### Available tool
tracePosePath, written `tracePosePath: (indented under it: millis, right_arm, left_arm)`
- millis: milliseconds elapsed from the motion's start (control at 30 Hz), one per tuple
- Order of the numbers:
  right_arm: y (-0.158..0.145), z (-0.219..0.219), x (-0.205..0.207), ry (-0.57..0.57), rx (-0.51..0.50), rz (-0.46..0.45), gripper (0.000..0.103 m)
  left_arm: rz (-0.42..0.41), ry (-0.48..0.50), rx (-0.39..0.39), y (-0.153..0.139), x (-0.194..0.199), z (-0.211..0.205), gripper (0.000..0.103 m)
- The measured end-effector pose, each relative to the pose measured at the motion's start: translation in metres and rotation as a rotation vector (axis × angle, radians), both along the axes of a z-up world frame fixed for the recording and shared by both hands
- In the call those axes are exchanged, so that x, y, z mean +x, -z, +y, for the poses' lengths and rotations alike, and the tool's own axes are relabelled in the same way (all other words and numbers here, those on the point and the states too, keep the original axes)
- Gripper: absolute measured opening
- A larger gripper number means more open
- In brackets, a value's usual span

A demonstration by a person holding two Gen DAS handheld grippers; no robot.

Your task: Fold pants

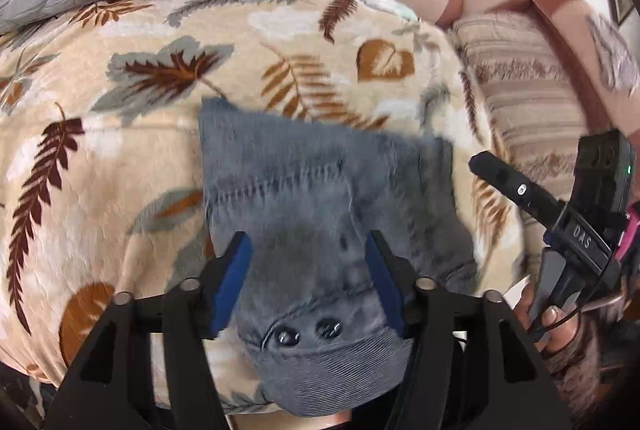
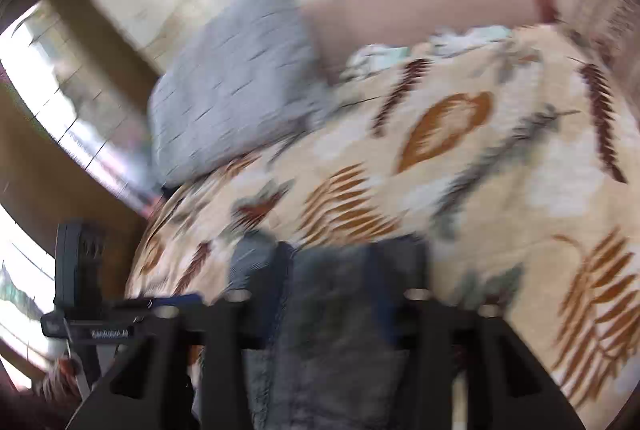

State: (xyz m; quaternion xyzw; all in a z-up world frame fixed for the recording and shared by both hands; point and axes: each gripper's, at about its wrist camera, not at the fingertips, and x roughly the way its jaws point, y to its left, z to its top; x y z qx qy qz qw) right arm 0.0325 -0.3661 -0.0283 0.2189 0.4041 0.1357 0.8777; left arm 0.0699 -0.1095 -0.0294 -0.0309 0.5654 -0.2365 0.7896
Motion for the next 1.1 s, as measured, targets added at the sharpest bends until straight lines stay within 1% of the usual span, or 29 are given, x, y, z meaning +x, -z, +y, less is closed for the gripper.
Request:
tracePosePath:
  millis: [33, 100, 133, 200, 300, 367, 400, 433, 467, 500, 533, 567, 600, 633, 700, 733, 767, 833, 933, 1000, 1033, 1067, 1100]
  right_arm:
    - [0.011, 0.006, 0.001, -0.007, -0.025, 0.031, 0.075]
    - [0.05, 0.013, 0.008, -0.015, -0.068, 0.137, 0.074]
    - [0.07, 0.015, 0.011, -0.029, -0.081, 0.183, 0.074]
    - [0.062, 0.014, 0.006, -0.021, -0.091, 0.149, 0.073]
    - [0.033, 0.006, -0.006, 0.003, -0.034, 0.121, 0.073]
    - [0.015, -0.001, -0.025, 0.008, -0.028, 0.093, 0.079]
    - [0.011, 0.0, -0.031, 0.0, -0.043, 0.085, 0.081]
    - [0.011, 0.004, -0.042, -0.011, -0.098, 0.076, 0.081]
    - [0.011, 0.008, -0.047, -0.013, -0.148, 0.078, 0.08]
    - [0.021, 0.015, -0.054, -0.014, -0.239, 0.094, 0.08]
    - [0.034, 0.02, -0.056, -0.016, -0.311, 0.134, 0.08]
    - [0.046, 0.022, -0.056, -0.023, -0.348, 0.173, 0.08]
    - [0.064, 0.022, -0.056, -0.034, -0.36, 0.224, 0.079]
    - [0.066, 0.016, -0.059, -0.009, -0.306, 0.222, 0.081]
    - [0.061, 0.001, -0.06, 0.02, -0.193, 0.228, 0.082]
    - [0.054, -0.008, -0.06, 0.036, -0.138, 0.211, 0.082]
    - [0.048, -0.015, -0.058, 0.046, -0.1, 0.187, 0.085]
    - [0.045, -0.025, -0.047, 0.037, -0.05, 0.187, 0.085]
    - [0.056, -0.026, -0.026, 0.017, 0.0, 0.215, 0.085]
    - [0.073, -0.019, -0.009, -0.038, 0.084, 0.251, 0.085]
    - [0.08, -0.016, -0.005, -0.056, 0.114, 0.259, 0.088]
    - [0.083, -0.013, -0.005, -0.06, 0.127, 0.246, 0.088]
    - [0.084, -0.011, -0.004, -0.067, 0.142, 0.227, 0.092]
  left_arm:
    - [0.003, 0.021, 0.066, 0.017, -0.005, -0.007, 0.063]
    - [-0.028, 0.035, 0.119, 0.032, -0.011, -0.013, 0.064]
    - [-0.047, 0.042, 0.129, 0.034, -0.013, -0.015, 0.065]
    - [-0.048, 0.039, 0.136, 0.023, -0.014, -0.013, 0.064]
    - [-0.059, 0.018, 0.107, -0.002, -0.021, 0.003, 0.064]
    - [-0.067, -0.003, 0.084, -0.011, -0.032, 0.014, 0.069]
    - [-0.062, -0.015, 0.075, -0.011, -0.039, 0.018, 0.074]
    - [-0.048, -0.022, 0.061, -0.005, -0.046, 0.02, 0.075]
    - [-0.033, -0.019, 0.067, 0.003, -0.049, 0.018, 0.075]
    - [-0.013, -0.007, 0.098, 0.015, -0.052, 0.013, 0.076]
    - [0.006, 0.009, 0.139, 0.031, -0.055, 0.006, 0.078]
    - [0.014, 0.014, 0.151, 0.041, -0.057, 0.004, 0.079]
    - [0.021, 0.006, 0.136, 0.044, -0.057, 0.005, 0.081]
    - [0.043, -0.011, 0.108, 0.04, -0.055, 0.009, 0.081]
    - [0.046, -0.025, 0.074, 0.029, -0.051, 0.018, 0.08]
    - [0.037, -0.049, 0.042, 0.021, -0.047, 0.025, 0.08]
    - [0.037, -0.069, 0.013, 0.016, -0.043, 0.03, 0.08]
    - [0.077, -0.116, -0.048, 0.013, -0.029, 0.038, 0.08]
    - [0.152, -0.151, -0.099, 0.024, -0.007, 0.041, 0.08]
    - [0.232, -0.148, -0.127, 0.041, 0.005, 0.035, 0.08]
    - [0.275, -0.144, -0.137, 0.052, 0.007, 0.032, 0.08]
    - [0.313, -0.143, -0.14, 0.062, 0.009, 0.027, 0.08]
    - [0.325, -0.15, -0.143, 0.068, 0.009, 0.024, 0.083]
